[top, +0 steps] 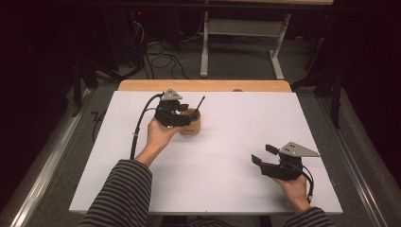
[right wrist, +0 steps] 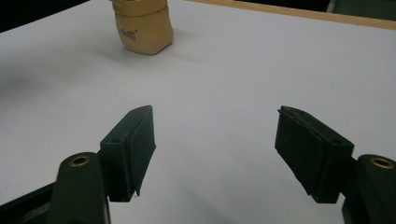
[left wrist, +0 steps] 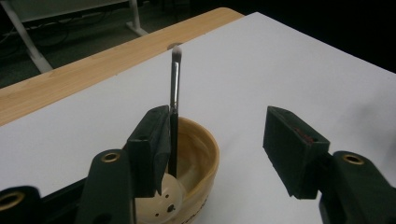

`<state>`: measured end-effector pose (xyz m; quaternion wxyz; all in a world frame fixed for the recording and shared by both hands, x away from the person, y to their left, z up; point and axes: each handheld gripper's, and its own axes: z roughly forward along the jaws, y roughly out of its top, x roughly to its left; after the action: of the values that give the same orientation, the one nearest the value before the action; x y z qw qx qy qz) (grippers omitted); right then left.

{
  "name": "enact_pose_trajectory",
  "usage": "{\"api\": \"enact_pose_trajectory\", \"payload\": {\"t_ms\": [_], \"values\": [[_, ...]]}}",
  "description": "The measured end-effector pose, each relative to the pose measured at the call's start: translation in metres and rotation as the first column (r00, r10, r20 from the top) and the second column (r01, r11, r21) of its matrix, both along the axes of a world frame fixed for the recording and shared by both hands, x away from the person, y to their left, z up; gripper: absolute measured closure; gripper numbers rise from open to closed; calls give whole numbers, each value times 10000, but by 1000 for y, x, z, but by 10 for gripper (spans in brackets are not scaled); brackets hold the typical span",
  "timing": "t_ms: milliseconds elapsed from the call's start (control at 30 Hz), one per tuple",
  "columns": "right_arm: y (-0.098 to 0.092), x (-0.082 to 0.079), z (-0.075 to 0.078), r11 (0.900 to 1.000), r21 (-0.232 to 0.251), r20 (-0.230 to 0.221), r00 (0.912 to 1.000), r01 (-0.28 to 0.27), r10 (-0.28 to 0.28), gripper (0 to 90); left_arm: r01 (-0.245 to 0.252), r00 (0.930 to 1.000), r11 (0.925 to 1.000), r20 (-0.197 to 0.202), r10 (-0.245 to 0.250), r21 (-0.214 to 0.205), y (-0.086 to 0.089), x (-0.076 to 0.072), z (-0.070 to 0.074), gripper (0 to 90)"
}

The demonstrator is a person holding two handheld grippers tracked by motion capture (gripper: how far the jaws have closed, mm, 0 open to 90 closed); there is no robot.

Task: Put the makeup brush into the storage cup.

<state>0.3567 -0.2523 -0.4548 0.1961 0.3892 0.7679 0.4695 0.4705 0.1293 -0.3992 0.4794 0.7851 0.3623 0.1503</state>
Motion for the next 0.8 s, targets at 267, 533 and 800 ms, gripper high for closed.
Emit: {"api": "enact_pose_trajectory", "payload": {"t_ms": [267, 533, 800], "values": [[0, 0, 0, 10000, 11, -11, 10000, 10, -10, 298, -33, 10000, 10000, -15, 33, -26, 3, -1, 0, 403], [0, 0, 0, 10000, 32, -27, 10000, 10, -10, 298, -15, 10000, 10000, 88, 15, -19, 6, -6, 4, 394], [-1, 0, 0, 10000, 35, -30, 10000, 14, -14, 298, -27, 10000, 10000, 79, 27, -30, 10, -7, 4, 391]]}}
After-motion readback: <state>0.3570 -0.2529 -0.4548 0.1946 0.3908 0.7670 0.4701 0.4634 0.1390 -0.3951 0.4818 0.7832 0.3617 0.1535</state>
